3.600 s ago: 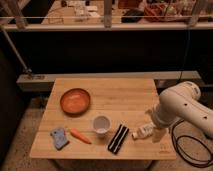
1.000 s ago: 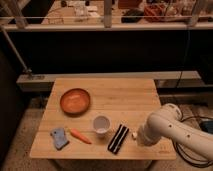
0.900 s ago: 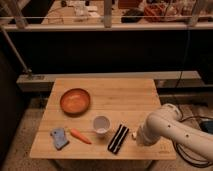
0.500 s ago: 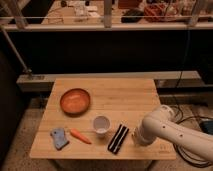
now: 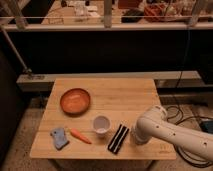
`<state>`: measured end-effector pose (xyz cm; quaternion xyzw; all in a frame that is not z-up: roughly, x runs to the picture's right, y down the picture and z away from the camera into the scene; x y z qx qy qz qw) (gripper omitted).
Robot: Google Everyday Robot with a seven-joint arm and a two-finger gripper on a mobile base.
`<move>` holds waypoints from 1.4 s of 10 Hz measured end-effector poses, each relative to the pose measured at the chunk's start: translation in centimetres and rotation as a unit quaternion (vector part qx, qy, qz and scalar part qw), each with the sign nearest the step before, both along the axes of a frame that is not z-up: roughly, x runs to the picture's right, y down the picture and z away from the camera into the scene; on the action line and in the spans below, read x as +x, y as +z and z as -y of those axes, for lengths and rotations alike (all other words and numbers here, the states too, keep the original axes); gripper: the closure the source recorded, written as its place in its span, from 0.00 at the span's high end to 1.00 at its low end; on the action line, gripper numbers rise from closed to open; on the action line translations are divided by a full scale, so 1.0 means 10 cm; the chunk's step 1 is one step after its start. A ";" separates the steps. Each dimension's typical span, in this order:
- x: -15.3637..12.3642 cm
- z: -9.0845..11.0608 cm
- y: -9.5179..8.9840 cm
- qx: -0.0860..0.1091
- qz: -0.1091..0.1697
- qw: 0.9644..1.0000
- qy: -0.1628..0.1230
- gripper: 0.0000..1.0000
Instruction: Push the eraser across the table
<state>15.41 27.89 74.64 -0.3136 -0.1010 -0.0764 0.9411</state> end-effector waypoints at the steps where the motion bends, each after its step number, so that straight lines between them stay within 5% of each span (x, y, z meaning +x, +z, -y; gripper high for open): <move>1: -0.08 0.02 0.05 0.001 0.003 1.000 -0.005 0.00; 14: -0.57 0.15 0.30 0.004 0.025 0.996 -0.081 0.00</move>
